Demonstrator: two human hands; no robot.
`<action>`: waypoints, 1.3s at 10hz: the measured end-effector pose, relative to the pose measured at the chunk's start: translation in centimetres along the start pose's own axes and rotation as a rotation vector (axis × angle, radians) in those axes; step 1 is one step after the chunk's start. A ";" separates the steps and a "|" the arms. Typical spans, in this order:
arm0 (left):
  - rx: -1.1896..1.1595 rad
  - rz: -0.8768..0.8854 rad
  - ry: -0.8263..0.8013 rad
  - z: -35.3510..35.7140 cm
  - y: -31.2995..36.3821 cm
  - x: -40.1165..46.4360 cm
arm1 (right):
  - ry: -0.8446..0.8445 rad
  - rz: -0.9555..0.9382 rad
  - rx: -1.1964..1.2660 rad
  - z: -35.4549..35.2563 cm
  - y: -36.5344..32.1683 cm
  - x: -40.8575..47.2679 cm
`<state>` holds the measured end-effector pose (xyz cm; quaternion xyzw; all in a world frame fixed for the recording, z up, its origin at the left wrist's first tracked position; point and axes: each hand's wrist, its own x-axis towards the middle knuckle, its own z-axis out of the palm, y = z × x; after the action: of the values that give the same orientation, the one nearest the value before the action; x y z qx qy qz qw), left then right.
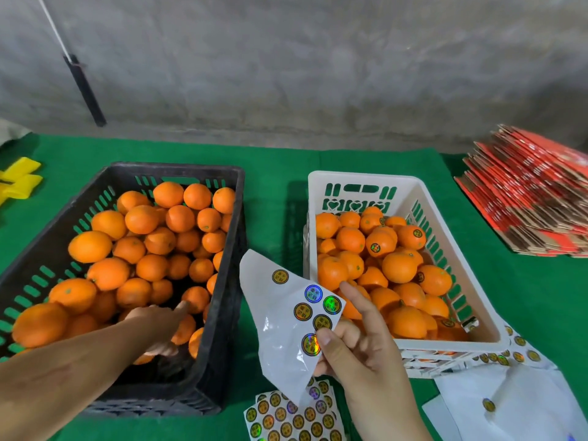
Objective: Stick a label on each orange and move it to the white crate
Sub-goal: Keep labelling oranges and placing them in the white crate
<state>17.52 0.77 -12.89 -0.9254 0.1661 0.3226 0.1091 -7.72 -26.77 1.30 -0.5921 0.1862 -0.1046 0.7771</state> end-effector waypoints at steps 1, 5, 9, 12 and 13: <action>0.372 0.072 0.074 -0.1 0.6 0.6 | 0.010 0.000 0.017 -0.4 0.0 0.1; 0.219 0.021 0.064 -1.7 2.1 -0.3 | 0.075 -0.030 0.026 -1.0 0.3 0.9; -1.850 0.109 0.235 -9.2 0.7 -13.3 | -0.040 -0.192 -0.009 -1.3 -1.5 -1.4; -1.741 1.030 0.430 -8.7 13.2 -22.7 | -0.140 -0.281 -0.168 -0.6 -2.3 -2.8; -1.935 0.706 0.158 -8.3 12.4 -24.1 | -0.021 -0.412 -0.496 -0.6 -2.8 -3.6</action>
<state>-0.27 -7.47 7.58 -0.5342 0.1042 0.2701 -0.7942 -11.06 -26.69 4.48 -0.7896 0.0742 -0.2050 0.5735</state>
